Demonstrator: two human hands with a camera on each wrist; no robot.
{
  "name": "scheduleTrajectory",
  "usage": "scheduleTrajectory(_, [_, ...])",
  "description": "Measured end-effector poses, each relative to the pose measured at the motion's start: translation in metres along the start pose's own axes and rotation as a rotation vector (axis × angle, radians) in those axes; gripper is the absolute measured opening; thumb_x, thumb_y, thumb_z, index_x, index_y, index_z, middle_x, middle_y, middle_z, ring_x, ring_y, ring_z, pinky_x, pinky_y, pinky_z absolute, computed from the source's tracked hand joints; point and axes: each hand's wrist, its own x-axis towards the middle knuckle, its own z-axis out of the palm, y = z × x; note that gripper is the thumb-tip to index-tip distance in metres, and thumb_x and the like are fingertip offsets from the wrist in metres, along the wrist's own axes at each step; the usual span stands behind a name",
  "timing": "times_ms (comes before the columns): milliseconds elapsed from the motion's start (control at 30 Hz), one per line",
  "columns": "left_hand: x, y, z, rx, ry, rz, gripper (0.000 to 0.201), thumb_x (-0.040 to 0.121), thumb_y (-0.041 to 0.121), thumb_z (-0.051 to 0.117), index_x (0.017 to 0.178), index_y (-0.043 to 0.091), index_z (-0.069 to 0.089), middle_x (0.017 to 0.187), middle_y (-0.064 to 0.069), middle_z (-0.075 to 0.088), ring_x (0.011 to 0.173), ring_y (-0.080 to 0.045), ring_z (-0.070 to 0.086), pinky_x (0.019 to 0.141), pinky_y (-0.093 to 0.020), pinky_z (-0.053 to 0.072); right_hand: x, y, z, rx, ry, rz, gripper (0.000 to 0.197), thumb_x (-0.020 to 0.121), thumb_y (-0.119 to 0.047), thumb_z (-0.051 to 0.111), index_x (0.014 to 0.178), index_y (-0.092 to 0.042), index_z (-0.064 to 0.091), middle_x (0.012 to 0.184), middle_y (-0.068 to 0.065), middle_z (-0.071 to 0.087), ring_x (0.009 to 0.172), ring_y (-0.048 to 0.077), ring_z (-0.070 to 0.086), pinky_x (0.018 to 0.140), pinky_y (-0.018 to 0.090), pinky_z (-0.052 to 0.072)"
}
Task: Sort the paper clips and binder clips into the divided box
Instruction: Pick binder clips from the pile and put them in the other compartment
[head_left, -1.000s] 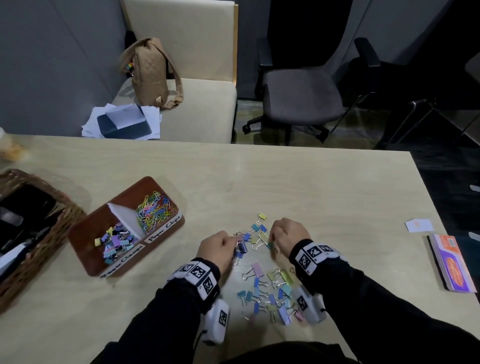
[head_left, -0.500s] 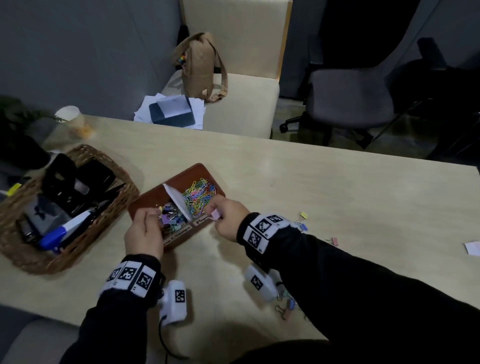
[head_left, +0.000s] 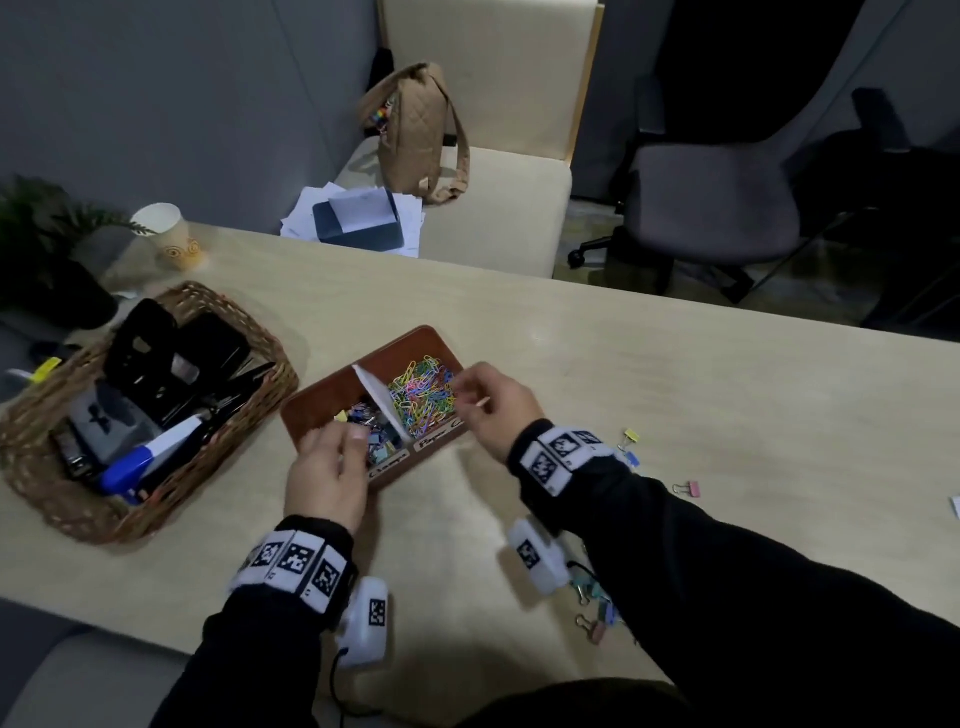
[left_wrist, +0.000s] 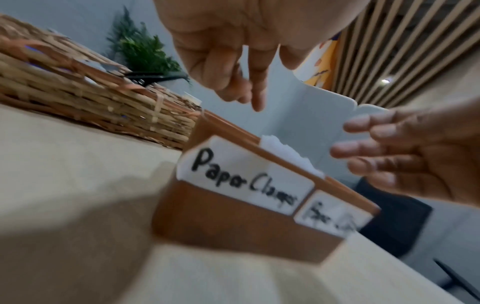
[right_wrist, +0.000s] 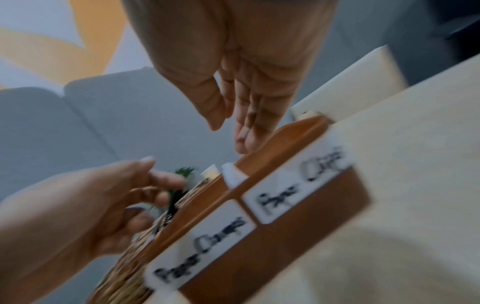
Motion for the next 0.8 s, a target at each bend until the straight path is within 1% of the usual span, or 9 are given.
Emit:
scheduleTrajectory(67, [-0.008, 0.008, 0.020, 0.035, -0.125, 0.047, 0.013, 0.090, 0.026, 0.057, 0.082, 0.023, 0.066, 0.088, -0.004, 0.065, 0.076, -0.022, 0.057, 0.071, -0.027, 0.043, -0.006, 0.027, -0.031, -0.126, 0.065, 0.057, 0.021, 0.084, -0.007, 0.057, 0.092, -0.025, 0.063, 0.082, -0.004, 0.065, 0.070, 0.018, 0.059, 0.069, 0.029, 0.051])
scheduleTrajectory(167, [-0.021, 0.025, 0.049, 0.066, -0.293, 0.103, 0.018, 0.086, 0.023, 0.063, 0.070, 0.030, 0.058, 0.078, 0.005, 0.063, 0.069, -0.017, 0.059, 0.071, -0.030, 0.050, -0.018, 0.067, -0.078, -0.322, 0.074, 0.159, 0.023, 0.083, -0.004, 0.054, 0.084, -0.026, 0.061, 0.078, -0.009, 0.063, 0.067, 0.014, 0.057, 0.066, 0.023, 0.046])
scheduleTrajectory(267, [-0.031, 0.045, 0.074, 0.061, -0.446, 0.157, 0.014, 0.083, 0.023, 0.063, 0.071, 0.029, 0.059, 0.076, 0.008, 0.061, 0.065, -0.013, 0.058, 0.070, -0.031, 0.052, -0.029, 0.094, -0.110, -0.552, -0.008, 0.238, 0.027, 0.081, 0.001, 0.054, 0.090, -0.022, 0.063, 0.091, -0.006, 0.061, 0.081, 0.018, 0.059, 0.070, 0.022, 0.043])
scheduleTrajectory(333, [-0.039, 0.059, 0.090, 0.097, -0.524, 0.201, 0.008, 0.082, 0.025, 0.063, 0.075, 0.029, 0.061, 0.081, 0.009, 0.060, 0.069, -0.010, 0.058, 0.073, -0.029, 0.051, -0.037, 0.105, -0.123, -0.665, -0.086, 0.238, 0.022, 0.083, -0.003, 0.056, 0.097, -0.019, 0.063, 0.100, -0.001, 0.059, 0.090, 0.021, 0.058, 0.075, 0.025, 0.044])
scheduleTrajectory(433, [-0.048, 0.076, 0.109, 0.146, -0.613, 0.251, 0.002, 0.084, 0.027, 0.062, 0.085, 0.028, 0.063, 0.089, 0.011, 0.057, 0.078, -0.008, 0.057, 0.077, -0.024, 0.049, -0.048, 0.114, -0.131, -0.710, -0.185, 0.206, 0.020, 0.087, -0.009, 0.055, 0.102, -0.019, 0.063, 0.106, 0.000, 0.057, 0.094, 0.021, 0.058, 0.074, 0.022, 0.040])
scheduleTrajectory(533, [-0.058, 0.090, 0.128, 0.187, -0.711, 0.325, 0.009, 0.087, 0.026, 0.059, 0.094, 0.026, 0.064, 0.098, 0.007, 0.056, 0.087, -0.012, 0.057, 0.082, -0.026, 0.049, -0.057, 0.122, -0.133, -0.728, -0.252, 0.140, 0.028, 0.084, -0.006, 0.057, 0.108, -0.019, 0.063, 0.112, 0.000, 0.055, 0.101, 0.022, 0.057, 0.079, 0.025, 0.046])
scheduleTrajectory(633, [-0.075, 0.103, 0.144, 0.288, -0.837, 0.442, 0.019, 0.088, 0.029, 0.057, 0.106, 0.024, 0.062, 0.108, 0.005, 0.054, 0.096, -0.015, 0.056, 0.084, -0.025, 0.046, -0.062, 0.130, -0.131, -0.759, -0.311, 0.139, 0.043, 0.075, -0.001, 0.060, 0.111, -0.023, 0.060, 0.117, -0.002, 0.052, 0.105, 0.021, 0.055, 0.085, 0.032, 0.051])
scheduleTrajectory(733, [-0.089, 0.107, 0.160, 0.337, -0.923, 0.498, 0.032, 0.087, 0.032, 0.059, 0.119, 0.026, 0.055, 0.119, 0.004, 0.048, 0.106, -0.017, 0.054, 0.088, -0.028, 0.046, -0.065, 0.138, -0.131, -0.788, -0.342, 0.124, 0.050, 0.069, -0.002, 0.065, 0.112, -0.026, 0.058, 0.117, -0.006, 0.049, 0.104, 0.019, 0.055, 0.082, 0.033, 0.053])
scheduleTrajectory(800, [-0.093, 0.105, 0.169, 0.354, -0.959, 0.518, 0.041, 0.087, 0.033, 0.060, 0.126, 0.029, 0.050, 0.125, 0.004, 0.043, 0.110, -0.018, 0.053, 0.090, -0.031, 0.047, -0.066, 0.144, -0.132, -0.831, -0.372, 0.109, 0.054, 0.067, -0.004, 0.069, 0.115, -0.025, 0.056, 0.118, -0.004, 0.047, 0.104, 0.020, 0.054, 0.079, 0.033, 0.053])
